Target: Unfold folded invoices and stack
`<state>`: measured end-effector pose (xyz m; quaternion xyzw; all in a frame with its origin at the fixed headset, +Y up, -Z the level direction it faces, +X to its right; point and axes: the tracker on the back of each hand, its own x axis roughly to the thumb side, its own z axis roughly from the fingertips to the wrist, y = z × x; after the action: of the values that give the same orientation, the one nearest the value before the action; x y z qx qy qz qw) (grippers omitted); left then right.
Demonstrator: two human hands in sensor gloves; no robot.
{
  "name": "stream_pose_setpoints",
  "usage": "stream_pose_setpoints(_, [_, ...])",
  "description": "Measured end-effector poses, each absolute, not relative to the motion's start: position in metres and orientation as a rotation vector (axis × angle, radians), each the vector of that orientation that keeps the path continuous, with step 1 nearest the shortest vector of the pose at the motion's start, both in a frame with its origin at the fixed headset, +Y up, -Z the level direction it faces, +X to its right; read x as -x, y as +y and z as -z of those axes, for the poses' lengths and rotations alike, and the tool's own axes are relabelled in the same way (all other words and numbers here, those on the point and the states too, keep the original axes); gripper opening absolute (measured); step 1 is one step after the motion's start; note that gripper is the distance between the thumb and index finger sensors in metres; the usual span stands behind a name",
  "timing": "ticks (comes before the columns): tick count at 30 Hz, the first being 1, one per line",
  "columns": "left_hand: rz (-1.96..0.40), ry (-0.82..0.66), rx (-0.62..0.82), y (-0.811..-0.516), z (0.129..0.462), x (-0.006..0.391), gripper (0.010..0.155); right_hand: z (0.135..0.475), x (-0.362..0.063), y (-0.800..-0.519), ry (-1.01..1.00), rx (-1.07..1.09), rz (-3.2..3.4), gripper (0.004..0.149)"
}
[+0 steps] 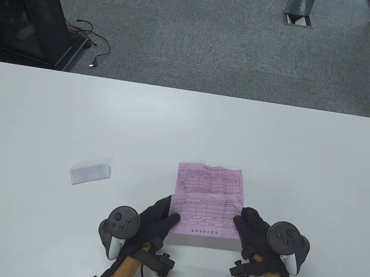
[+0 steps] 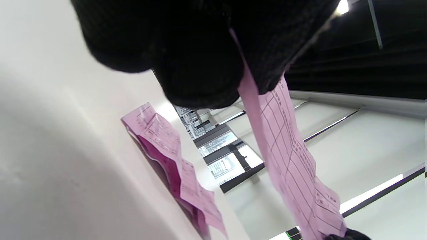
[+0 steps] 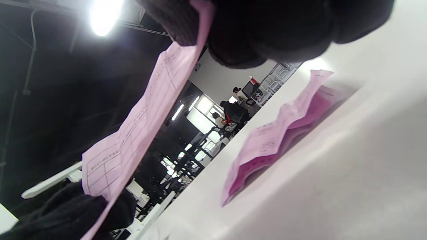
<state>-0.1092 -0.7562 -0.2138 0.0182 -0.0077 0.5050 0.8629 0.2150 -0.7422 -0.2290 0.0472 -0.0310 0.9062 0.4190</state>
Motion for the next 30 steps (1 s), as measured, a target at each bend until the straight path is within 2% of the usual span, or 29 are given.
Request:
stream_pose_setpoints(4, [-0.927,0.020,-0.008,-0.749,0.225,0.103,0.058,0.239,-0.215,-0.739,-0.036,-0.068,-2.335,0.036])
stream_pose_setpoints(7, [-0.847,0.050,-0.005,-0.736,0.241,0.100,0.061,0.252,-0.211,-0.727,-0.038,-0.047,-2.387,0.036])
stream_pose_setpoints(13, [-0.672,0.146,0.037,-0.718,0.280,0.093,0.065,0.296,-0.192,-0.713,-0.060,-0.020,-2.669,0.037])
stream_pose_setpoints(21, [-0.550,0.217,0.142,-0.738,0.320,0.078,0.068,0.337,-0.174,-0.729,0.059,0.094,-2.916,0.036])
stream_pose_setpoints(30, [-0.517,0.252,0.213,-0.766,0.341,0.072,0.070,0.353,-0.166,-0.756,0.119,0.212,-3.047,0.035])
